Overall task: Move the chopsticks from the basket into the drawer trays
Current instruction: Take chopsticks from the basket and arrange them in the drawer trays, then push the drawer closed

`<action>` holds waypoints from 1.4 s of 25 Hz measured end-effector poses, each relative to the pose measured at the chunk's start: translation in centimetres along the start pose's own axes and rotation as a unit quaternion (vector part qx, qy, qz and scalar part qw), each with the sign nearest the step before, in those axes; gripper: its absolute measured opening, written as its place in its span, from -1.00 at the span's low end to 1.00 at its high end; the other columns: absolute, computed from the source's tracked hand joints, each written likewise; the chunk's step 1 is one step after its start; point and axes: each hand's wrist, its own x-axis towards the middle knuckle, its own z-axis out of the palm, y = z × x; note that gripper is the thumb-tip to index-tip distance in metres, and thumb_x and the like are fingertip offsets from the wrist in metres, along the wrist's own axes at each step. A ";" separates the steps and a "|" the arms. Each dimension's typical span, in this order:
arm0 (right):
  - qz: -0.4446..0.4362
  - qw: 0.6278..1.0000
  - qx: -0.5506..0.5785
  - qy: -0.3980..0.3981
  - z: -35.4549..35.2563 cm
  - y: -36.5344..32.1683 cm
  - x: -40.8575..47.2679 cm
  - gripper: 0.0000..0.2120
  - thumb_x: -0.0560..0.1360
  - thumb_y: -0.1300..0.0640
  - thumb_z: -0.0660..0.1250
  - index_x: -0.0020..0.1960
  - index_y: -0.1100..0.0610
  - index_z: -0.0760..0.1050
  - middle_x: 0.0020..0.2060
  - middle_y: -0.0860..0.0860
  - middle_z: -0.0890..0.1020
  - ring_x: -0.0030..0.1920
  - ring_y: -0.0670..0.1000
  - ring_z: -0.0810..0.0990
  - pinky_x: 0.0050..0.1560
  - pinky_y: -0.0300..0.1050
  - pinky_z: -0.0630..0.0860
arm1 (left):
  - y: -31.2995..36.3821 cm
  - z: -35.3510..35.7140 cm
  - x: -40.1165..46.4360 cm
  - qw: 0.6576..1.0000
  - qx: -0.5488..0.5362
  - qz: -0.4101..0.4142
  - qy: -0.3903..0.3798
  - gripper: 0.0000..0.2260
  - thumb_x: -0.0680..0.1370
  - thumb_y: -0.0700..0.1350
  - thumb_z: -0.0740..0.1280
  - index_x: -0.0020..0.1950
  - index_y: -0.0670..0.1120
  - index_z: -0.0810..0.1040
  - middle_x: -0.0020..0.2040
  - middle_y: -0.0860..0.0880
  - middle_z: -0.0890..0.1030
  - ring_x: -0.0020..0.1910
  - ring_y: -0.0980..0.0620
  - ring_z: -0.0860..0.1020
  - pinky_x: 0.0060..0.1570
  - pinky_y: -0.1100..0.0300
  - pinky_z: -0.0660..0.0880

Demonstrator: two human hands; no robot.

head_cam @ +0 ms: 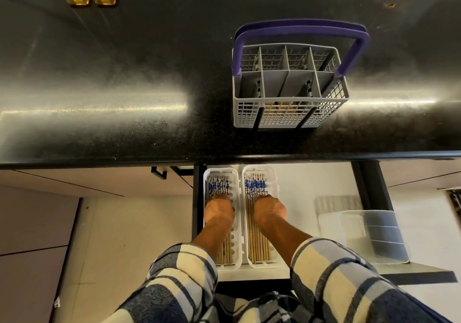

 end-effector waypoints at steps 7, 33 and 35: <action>-0.031 0.998 -0.024 0.038 -0.5 0.3 -0.6 -0.83 0.57 0.25 0.28 0.14 0.20 0.56 0.02 0.10 0.67 0.00 0.07 0.67 0.02 -0.09 0.62 | -0.3 -0.2 -0.3 0.999 -0.052 -0.012 0.006 -0.83 0.57 -0.12 0.35 0.13 -0.13 0.54 0.00 -0.11 0.64 -0.02 -0.06 0.63 0.00 0.12 0.60; -0.145 0.943 0.019 0.300 5.3 24.0 -9.9 -0.31 0.60 -0.25 -0.08 0.53 0.20 0.18 0.53 0.13 0.23 0.56 0.16 0.13 0.55 0.16 -0.04 | -9.3 5.8 -13.8 0.952 0.080 0.163 0.246 -0.30 0.58 0.34 -0.02 0.58 -0.07 0.09 0.58 -0.17 0.16 0.58 -0.14 0.03 0.43 -0.24 0.04; -0.144 0.943 0.016 0.301 5.1 23.9 -9.8 -0.31 0.59 -0.24 -0.04 0.54 0.21 0.18 0.54 0.12 0.21 0.56 0.15 0.12 0.57 0.10 -0.13 | -9.2 5.6 -13.6 0.950 0.087 0.162 0.253 -0.30 0.58 0.34 -0.01 0.58 -0.08 0.09 0.60 -0.15 0.13 0.58 -0.15 0.04 0.44 -0.24 0.04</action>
